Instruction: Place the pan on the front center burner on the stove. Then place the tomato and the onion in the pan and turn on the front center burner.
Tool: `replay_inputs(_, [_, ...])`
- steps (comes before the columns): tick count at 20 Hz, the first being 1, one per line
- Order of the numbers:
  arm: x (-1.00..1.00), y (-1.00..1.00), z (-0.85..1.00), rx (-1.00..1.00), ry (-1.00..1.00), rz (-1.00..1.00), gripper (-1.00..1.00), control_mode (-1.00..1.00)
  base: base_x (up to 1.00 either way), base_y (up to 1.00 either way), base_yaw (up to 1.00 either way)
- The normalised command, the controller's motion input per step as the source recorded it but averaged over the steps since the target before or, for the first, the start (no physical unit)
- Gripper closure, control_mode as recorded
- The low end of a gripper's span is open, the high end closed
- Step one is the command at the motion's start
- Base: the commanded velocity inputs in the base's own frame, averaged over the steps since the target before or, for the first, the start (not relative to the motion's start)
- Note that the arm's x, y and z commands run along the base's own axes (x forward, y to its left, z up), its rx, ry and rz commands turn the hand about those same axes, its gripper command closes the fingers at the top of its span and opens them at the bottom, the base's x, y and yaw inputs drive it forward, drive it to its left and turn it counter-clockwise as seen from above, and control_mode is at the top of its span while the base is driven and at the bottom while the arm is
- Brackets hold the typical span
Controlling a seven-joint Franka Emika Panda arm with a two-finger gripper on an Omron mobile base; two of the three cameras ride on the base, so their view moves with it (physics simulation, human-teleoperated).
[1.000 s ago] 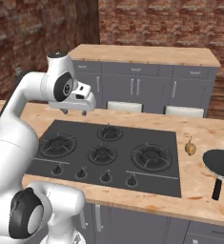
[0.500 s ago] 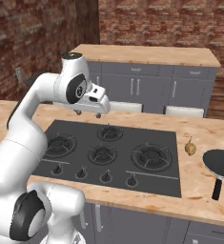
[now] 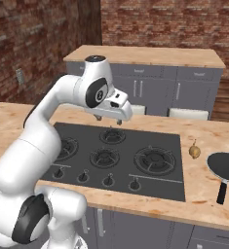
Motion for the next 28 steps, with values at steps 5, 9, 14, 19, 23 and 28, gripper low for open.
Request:
replay_inputs(5, [-0.02,-0.57,0.0,0.0,0.09,-0.07,-1.0,-1.0,0.0,0.0,0.0])
replay_inputs(9, [-0.04,-0.54,0.0,0.0,0.1,-0.06,-1.0,-1.0,0.0,0.0,0.0])
replay_inputs(14, [-0.07,-0.52,0.0,0.0,0.07,-0.04,-1.0,-1.0,0.0,0.0,0.0])
replay_inputs(19, [-0.12,-0.56,-0.01,0.04,0.03,0.0,-1.0,-1.0,0.0,0.0,0.0])
replay_inputs(23, [-0.06,-0.57,0.0,0.07,0.05,0.0,-1.0,-1.0,0.0,0.0,0.0])
replay_inputs(28, [-0.04,-0.58,-0.01,0.1,0.06,0.0,-1.0,-1.0,0.0,0.0,0.0])
